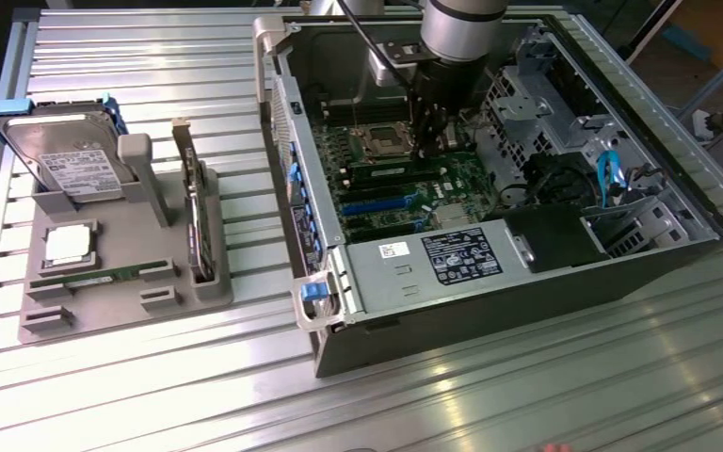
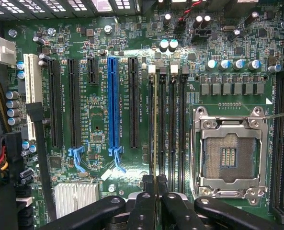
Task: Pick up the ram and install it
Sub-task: 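Insert the ram into the slot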
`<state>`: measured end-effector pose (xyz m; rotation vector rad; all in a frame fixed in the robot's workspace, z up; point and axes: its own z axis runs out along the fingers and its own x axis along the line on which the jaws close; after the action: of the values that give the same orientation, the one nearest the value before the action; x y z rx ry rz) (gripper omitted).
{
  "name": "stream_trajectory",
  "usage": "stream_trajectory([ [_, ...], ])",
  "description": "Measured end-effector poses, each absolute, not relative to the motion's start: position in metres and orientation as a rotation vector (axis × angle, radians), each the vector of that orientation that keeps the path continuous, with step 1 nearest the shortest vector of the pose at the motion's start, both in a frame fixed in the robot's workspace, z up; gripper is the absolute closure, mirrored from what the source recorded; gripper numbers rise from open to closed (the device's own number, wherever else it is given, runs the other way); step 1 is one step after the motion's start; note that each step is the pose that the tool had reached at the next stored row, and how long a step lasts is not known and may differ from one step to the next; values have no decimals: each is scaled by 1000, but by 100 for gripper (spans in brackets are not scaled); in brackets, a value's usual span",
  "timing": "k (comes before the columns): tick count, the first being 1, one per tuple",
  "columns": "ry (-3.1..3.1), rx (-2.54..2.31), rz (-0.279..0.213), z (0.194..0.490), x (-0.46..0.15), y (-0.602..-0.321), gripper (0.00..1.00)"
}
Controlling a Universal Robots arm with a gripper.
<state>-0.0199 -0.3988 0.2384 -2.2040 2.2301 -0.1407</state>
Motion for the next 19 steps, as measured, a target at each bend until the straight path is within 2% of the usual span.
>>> stream_trajectory([
  [19,2221,-2213,-141,242,-20,-399,88],
])
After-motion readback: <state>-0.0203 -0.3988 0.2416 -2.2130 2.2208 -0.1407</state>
